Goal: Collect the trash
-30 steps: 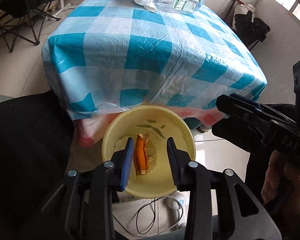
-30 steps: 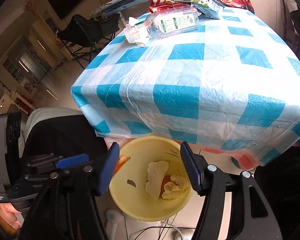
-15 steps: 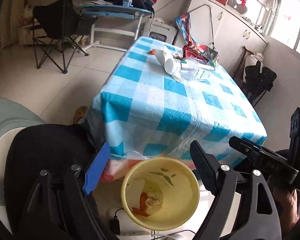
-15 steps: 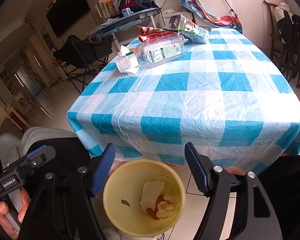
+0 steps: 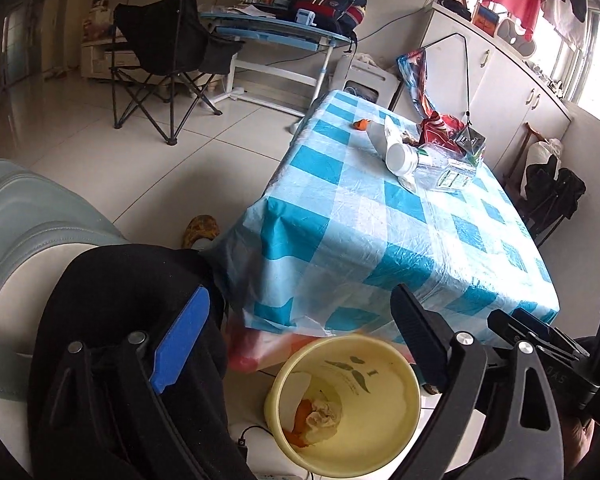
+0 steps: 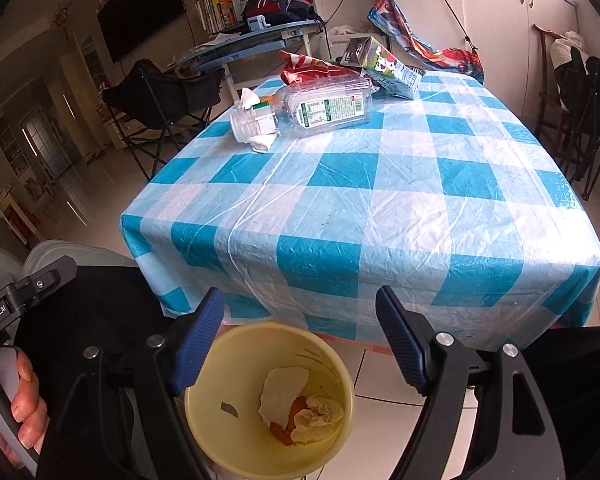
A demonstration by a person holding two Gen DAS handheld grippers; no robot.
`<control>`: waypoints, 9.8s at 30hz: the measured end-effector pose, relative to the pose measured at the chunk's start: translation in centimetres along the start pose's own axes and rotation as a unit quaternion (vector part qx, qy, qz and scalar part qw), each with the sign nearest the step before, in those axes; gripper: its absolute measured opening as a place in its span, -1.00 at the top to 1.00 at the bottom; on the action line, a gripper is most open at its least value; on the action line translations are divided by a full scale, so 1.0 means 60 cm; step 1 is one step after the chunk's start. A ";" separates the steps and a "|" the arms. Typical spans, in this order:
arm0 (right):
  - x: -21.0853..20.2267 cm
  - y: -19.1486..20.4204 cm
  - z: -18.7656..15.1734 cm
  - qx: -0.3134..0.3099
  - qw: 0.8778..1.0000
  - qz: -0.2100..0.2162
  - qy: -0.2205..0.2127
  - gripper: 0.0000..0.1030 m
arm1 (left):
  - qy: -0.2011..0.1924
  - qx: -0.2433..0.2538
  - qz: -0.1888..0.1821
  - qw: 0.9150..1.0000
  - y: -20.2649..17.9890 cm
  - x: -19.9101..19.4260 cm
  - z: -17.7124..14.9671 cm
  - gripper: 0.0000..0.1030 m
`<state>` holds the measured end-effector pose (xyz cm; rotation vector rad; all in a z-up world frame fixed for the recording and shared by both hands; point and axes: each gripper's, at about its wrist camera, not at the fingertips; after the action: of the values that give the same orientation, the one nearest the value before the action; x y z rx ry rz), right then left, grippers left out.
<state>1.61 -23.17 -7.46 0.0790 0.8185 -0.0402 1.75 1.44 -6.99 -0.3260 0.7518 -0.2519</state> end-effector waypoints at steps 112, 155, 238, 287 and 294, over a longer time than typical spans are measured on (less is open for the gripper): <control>0.214 -0.026 0.292 0.089 0.992 -0.082 0.028 -0.62 | 0.004 0.025 -0.044 0.999 -0.008 0.032 0.032 -0.84; 0.148 -0.177 0.178 0.153 0.981 0.106 0.044 -0.25 | 0.100 0.150 -0.115 0.977 -0.158 0.264 0.194 0.78; 0.002 -0.040 -0.010 0.077 0.996 0.040 0.030 -0.53 | 0.063 0.056 -0.007 0.996 -0.039 0.065 -0.009 -0.66; 0.157 -0.079 0.279 0.294 0.943 0.154 0.025 -0.53 | 0.066 0.049 -0.034 0.996 -0.036 0.090 -0.001 -0.66; 0.284 -0.028 0.372 0.311 0.944 0.095 0.058 -0.54 | 0.085 0.016 -0.052 0.995 -0.017 0.115 0.013 -0.66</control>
<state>29.36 -26.84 -4.83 0.7647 0.8881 -0.1123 7.05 -1.65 -10.40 -0.3166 0.8997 -0.3929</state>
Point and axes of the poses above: each gripper's, at about its wrist camera, not at the fingertips, and x roughly the way its jaws point, y to its left, z to its top, and after that the axes turned 12 degrees about -z, right-handed
